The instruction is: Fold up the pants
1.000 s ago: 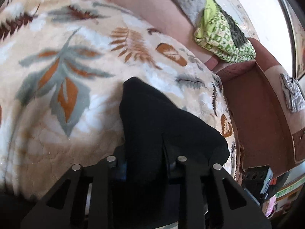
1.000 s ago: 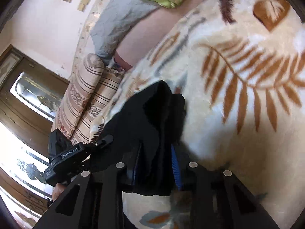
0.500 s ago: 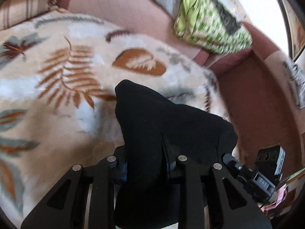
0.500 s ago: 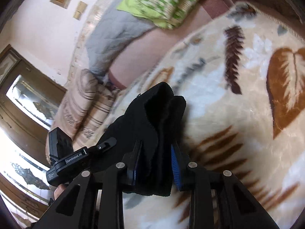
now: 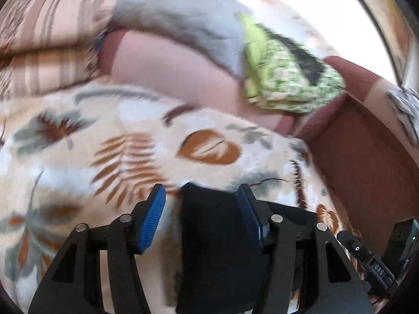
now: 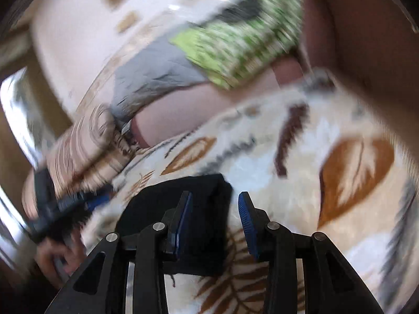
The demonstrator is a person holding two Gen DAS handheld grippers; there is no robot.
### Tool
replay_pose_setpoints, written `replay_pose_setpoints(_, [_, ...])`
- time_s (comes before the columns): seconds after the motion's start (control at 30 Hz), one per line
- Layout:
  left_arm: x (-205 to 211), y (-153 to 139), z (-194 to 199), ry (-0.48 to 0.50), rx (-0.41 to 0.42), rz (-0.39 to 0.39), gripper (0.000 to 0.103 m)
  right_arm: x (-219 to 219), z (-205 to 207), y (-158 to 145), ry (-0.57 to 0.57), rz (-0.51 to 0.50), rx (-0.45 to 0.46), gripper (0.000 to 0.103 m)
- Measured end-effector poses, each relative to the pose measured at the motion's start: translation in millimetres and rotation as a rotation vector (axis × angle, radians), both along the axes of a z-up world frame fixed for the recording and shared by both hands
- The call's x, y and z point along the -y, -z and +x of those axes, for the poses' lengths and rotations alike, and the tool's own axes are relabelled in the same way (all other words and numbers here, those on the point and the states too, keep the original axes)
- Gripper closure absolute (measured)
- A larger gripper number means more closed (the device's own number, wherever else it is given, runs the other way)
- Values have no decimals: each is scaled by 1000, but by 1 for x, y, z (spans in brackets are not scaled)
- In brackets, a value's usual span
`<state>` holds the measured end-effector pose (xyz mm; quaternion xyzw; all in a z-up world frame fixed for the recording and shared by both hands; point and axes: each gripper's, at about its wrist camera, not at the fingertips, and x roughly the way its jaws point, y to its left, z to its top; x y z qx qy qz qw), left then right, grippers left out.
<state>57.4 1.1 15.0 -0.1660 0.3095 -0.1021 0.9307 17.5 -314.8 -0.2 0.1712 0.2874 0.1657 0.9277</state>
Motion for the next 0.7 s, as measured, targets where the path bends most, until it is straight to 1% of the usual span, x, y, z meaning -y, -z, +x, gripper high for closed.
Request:
replay_pose_setpoints(0.03, [9,0,1,55,2,-9,47,-12,-5,-3,-44,-45,22,70])
replay_pose_setpoints(0.07, [14,3,2,86,-3,-19,48,-19,-8,-4,-64,-79,28,70])
replay_pose_setpoints(0.17, [30,13,9,131,-52,6,48,-46,-13,-4,-94,-220,40,75])
replay_pose_setpoints(0.3, [28,22,16,132,-110,-19,48,-62,-12,-1,-94,-289,64,75])
replay_pose_setpoints(0.37, [31,22,17,115,-103,-9,48,-65,-1,0,-55,-312,71,75])
replay_pose_setpoints(0.43, [37,23,19,128,-99,12,48,-66,11,0,-30,-305,69,76])
replay_pose_setpoints(0.5, [46,31,25,137,-117,57,48,-65,32,11,-59,-257,6,82])
replay_pose_setpoints(0.53, [50,39,30,134,-148,89,48,-67,46,25,-68,-265,-70,82])
replay_pose_setpoints(0.57, [53,50,38,143,-201,106,48,-68,56,34,-74,-280,-114,84])
replay_pose_setpoints(0.6, [56,54,41,144,-209,122,48,-66,66,46,-75,-279,-169,84])
replay_pose_setpoints(0.63, [61,55,43,146,-202,163,48,-61,70,48,-77,-245,-176,84])
replay_pose_setpoints(0.67, [64,54,44,149,-209,175,47,-57,74,49,-82,-216,-189,84])
replay_pose_setpoints(0.7, [64,53,45,153,-217,169,44,-55,76,51,-86,-199,-200,84])
